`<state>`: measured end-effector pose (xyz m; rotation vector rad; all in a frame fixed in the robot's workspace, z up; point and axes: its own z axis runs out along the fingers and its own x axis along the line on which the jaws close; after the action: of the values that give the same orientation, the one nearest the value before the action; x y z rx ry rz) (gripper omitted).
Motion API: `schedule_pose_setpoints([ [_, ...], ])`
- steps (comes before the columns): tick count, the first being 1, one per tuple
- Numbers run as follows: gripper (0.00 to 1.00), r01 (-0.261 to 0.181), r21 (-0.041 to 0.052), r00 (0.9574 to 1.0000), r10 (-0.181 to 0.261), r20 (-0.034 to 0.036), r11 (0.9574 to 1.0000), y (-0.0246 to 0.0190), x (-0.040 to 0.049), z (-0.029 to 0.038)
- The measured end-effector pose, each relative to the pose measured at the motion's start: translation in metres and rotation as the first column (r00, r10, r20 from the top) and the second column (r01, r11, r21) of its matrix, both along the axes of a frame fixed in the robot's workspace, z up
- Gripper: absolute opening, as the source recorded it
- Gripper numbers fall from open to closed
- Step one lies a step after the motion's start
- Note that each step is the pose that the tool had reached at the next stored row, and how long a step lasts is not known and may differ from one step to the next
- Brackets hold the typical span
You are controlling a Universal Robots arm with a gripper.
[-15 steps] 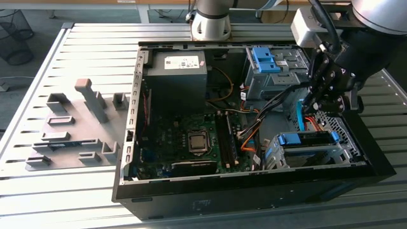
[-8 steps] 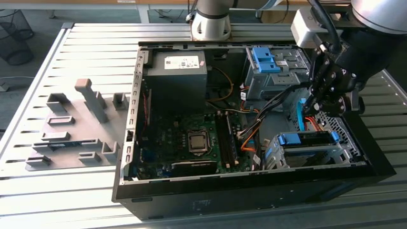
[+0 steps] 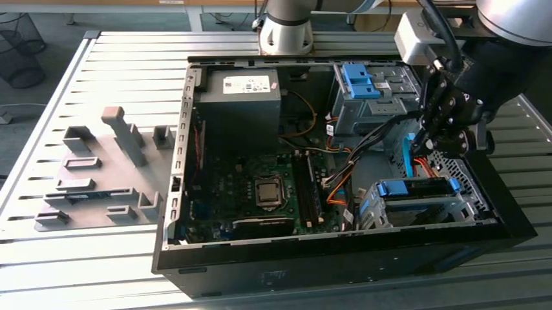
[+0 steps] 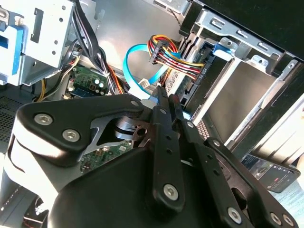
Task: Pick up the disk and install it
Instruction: 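Insert the second disk wire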
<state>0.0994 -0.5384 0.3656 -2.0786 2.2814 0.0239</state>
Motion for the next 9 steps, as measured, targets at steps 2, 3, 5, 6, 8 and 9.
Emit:
schedule_pose_setpoints([
  [2, 0.16, 0.000, 0.0001, 1.0000, 0.000, 0.0000, 1.0000, -0.0001, 0.0019, -0.0001],
  [3, 0.16, 0.001, 0.0002, 1.0000, -0.001, 0.0000, 1.0000, -0.0002, 0.0038, -0.0003],
  [5, 0.16, 0.001, 0.0003, 1.0000, -0.001, 0.0000, 1.0000, -0.0004, 0.0070, -0.0010],
  [6, 0.16, 0.001, 0.0003, 1.0000, -0.001, 0.0000, 1.0000, -0.0007, 0.0077, -0.0018],
  [8, 0.16, 0.002, 0.0001, 1.0000, -0.002, 0.0000, 1.0000, -0.0018, 0.0078, -0.0037],
  [9, 0.16, 0.002, -0.0006, 1.0000, -0.002, 0.0000, 1.0000, -0.0025, 0.0078, -0.0051],
])
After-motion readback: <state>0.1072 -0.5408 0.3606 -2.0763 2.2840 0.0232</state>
